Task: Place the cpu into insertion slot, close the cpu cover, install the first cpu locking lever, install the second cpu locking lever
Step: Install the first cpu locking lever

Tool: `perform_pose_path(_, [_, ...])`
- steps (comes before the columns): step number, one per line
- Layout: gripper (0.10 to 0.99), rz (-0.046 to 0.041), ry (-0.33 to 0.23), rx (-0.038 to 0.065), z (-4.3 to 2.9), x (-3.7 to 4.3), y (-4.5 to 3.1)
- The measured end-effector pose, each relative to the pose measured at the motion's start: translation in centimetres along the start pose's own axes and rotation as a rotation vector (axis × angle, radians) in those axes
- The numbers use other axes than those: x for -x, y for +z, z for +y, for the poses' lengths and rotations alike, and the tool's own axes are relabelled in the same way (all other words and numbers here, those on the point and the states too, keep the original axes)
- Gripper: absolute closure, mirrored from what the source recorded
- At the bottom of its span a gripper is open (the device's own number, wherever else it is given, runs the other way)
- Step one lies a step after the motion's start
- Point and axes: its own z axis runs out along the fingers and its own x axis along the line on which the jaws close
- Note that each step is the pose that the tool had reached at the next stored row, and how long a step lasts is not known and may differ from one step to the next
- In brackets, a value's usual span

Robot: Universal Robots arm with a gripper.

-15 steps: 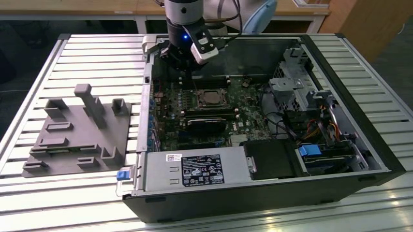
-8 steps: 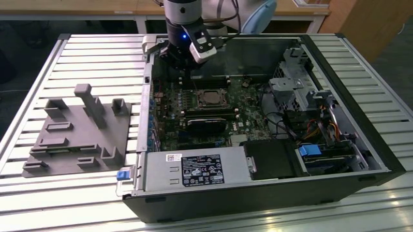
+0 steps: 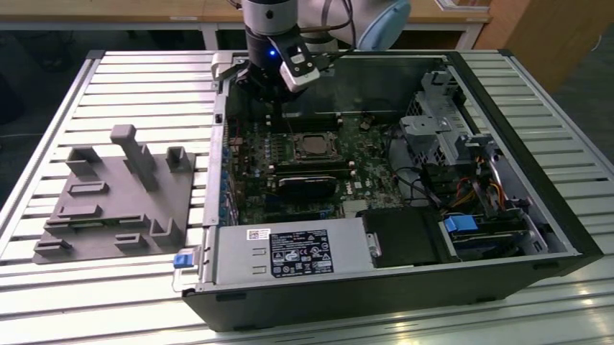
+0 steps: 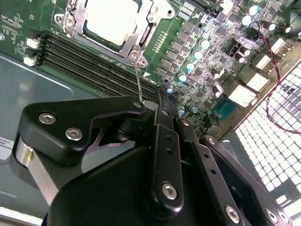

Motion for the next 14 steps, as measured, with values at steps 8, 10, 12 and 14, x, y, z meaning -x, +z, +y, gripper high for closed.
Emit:
perform_pose_path(8, [0.98, 0.0001, 0.0, 0.0, 0.05, 0.97, 0.11])
perform_pose_path(10, [0.98, 0.0001, 0.0, 0.0, 0.07, 1.29, 0.14])
perform_pose_path(12, [0.98, 0.0001, 0.0, 0.0, 0.1, 1.67, 0.18])
perform_pose_path(14, [0.98, 0.0, 0.0, 0.0, 0.12, 1.96, 0.25])
